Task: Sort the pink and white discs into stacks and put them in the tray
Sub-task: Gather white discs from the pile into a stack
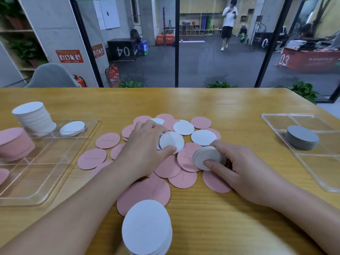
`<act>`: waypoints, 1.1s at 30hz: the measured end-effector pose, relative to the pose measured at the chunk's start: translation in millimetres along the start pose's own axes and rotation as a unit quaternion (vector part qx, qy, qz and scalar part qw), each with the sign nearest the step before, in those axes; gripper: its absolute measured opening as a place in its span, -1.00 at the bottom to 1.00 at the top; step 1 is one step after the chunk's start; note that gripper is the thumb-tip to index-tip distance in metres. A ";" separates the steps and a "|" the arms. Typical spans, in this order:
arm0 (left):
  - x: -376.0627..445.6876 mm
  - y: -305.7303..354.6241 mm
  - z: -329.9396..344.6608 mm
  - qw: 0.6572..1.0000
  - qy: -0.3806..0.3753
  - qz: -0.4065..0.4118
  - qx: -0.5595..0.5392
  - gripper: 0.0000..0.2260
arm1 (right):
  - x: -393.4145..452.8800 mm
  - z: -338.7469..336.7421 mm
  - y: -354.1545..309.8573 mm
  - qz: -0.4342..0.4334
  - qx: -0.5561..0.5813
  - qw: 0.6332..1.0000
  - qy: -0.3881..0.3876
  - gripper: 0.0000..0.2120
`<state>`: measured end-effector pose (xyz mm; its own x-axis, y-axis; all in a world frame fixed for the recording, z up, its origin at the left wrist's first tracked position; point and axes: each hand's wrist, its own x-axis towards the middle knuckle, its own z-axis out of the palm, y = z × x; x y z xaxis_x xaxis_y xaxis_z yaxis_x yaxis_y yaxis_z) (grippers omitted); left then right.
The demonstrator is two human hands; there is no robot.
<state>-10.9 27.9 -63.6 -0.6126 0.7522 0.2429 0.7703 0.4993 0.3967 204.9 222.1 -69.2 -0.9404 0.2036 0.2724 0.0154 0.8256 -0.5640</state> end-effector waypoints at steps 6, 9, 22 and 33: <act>-4.3 11.0 -15.4 0.962 0.084 0.023 -0.259 -0.91 | 0.0 0.1 0.5 0.002 -0.001 1.000 -0.004 -0.76; -8.3 17.4 -17.8 0.956 0.064 0.088 -0.273 -0.91 | 0.4 -0.4 1.0 0.009 0.003 1.000 -0.004 -0.78; -15.3 22.3 -4.3 0.952 -0.102 0.148 -0.248 -0.70 | 0.7 2.0 -1.7 -0.006 -0.015 1.000 -0.015 -0.81; 4.8 -27.1 -12.6 0.997 -0.041 -0.054 -0.028 -0.82 | -0.5 1.2 -0.4 -0.016 -0.012 1.000 -0.009 -0.73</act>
<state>-37.0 12.6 -62.0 -0.6734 0.7288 0.1244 0.6881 0.5562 0.4660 205.0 221.0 -70.0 -0.9462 0.1688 0.2760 -0.0061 0.8437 -0.5368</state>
